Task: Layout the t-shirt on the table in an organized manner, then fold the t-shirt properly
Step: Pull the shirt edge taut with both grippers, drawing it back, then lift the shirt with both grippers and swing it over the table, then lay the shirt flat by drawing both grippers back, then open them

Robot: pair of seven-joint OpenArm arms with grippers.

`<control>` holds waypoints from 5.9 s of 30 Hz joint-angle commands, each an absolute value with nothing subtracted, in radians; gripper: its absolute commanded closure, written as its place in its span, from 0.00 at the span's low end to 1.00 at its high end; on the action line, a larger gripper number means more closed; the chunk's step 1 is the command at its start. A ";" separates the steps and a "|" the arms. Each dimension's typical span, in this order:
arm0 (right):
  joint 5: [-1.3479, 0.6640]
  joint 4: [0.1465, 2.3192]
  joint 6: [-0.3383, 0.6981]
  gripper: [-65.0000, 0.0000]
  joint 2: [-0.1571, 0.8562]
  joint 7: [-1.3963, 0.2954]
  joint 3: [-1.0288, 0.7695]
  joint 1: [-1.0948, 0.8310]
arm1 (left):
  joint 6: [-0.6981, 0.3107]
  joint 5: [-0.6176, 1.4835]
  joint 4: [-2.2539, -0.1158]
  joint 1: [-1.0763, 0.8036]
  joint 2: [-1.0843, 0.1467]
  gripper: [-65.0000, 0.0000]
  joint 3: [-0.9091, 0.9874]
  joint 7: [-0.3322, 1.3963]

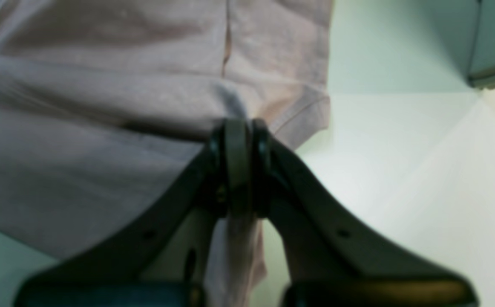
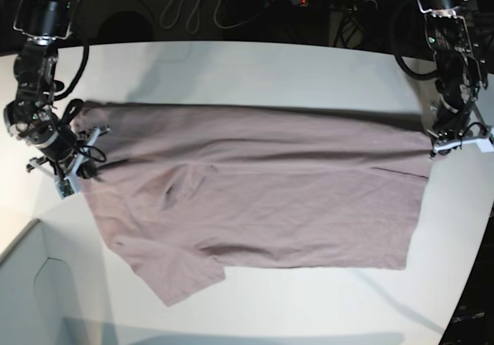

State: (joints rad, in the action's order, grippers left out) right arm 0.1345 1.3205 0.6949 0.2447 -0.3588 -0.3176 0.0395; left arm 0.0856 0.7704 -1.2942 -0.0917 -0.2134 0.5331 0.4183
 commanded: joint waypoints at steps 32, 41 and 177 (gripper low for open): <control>0.125 1.357 0.698 0.50 0.203 -0.349 -0.478 -0.082 | 0.079 0.773 -1.310 -0.079 -0.225 1.00 0.538 0.398; 0.125 1.305 0.698 0.51 0.170 -0.349 -0.478 -0.122 | 0.079 0.773 -1.277 -0.079 -0.225 1.00 0.538 0.398; 0.120 1.718 0.698 0.51 0.070 -0.326 -0.677 -0.432 | 0.079 0.995 -1.486 -0.352 -0.194 0.18 0.814 0.731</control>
